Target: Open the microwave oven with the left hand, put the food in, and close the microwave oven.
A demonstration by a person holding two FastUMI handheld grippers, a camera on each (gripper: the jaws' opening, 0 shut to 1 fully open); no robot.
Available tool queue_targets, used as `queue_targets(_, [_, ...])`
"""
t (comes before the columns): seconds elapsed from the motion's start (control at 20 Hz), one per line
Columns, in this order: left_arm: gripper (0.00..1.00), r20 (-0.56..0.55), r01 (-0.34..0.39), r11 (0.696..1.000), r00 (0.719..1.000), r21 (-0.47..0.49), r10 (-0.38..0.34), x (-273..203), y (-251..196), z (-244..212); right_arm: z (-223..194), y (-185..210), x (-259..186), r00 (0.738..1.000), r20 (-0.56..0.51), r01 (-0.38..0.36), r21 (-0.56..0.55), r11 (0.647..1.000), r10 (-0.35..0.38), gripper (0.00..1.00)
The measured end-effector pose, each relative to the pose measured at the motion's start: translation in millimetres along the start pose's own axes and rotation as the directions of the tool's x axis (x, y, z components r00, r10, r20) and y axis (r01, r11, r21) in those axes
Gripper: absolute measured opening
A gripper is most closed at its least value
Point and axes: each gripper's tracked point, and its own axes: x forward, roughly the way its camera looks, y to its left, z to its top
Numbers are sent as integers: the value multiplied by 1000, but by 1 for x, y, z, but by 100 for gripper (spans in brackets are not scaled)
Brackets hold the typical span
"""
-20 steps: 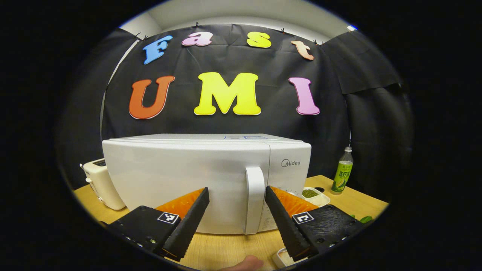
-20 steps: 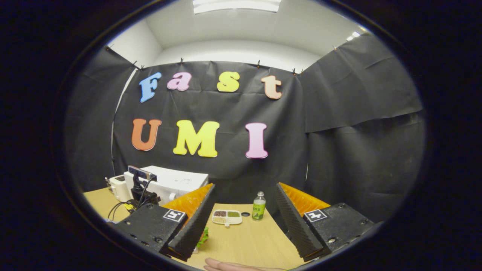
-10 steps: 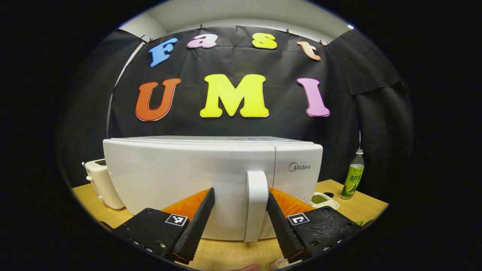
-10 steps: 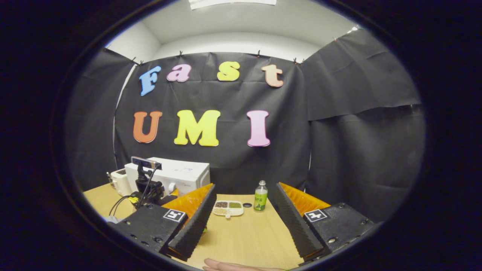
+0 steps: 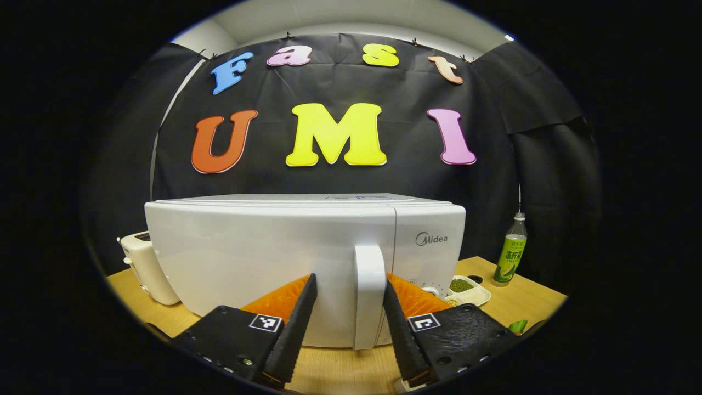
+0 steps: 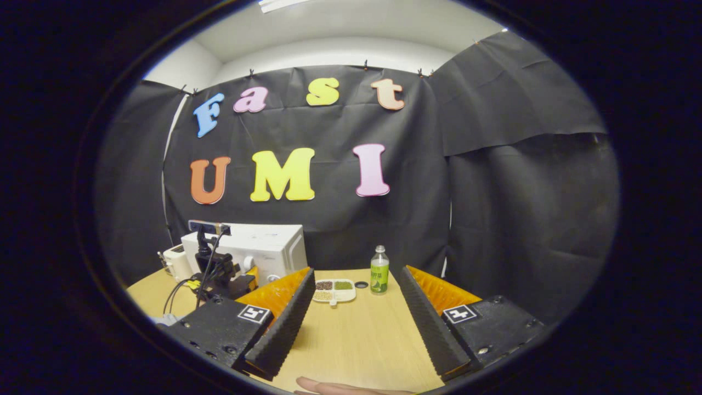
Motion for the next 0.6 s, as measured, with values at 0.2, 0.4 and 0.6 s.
queue_targets(0.2, [29,-34,40,999,999,17,-40,0,-11,-9,-4,-1,-5,1000,0,-7,10,1000,7,99])
queue_targets(0.4, [21,-50,46,999,998,-12,-47,-1,-10,-13,-8,-10,-7,1000,6,1,22,1000,-1,99])
queue_targets(0.6, [13,-69,43,999,997,-1,-43,-3,-8,-13,-17,-18,-8,1000,-14,5,41,999,-5,99])
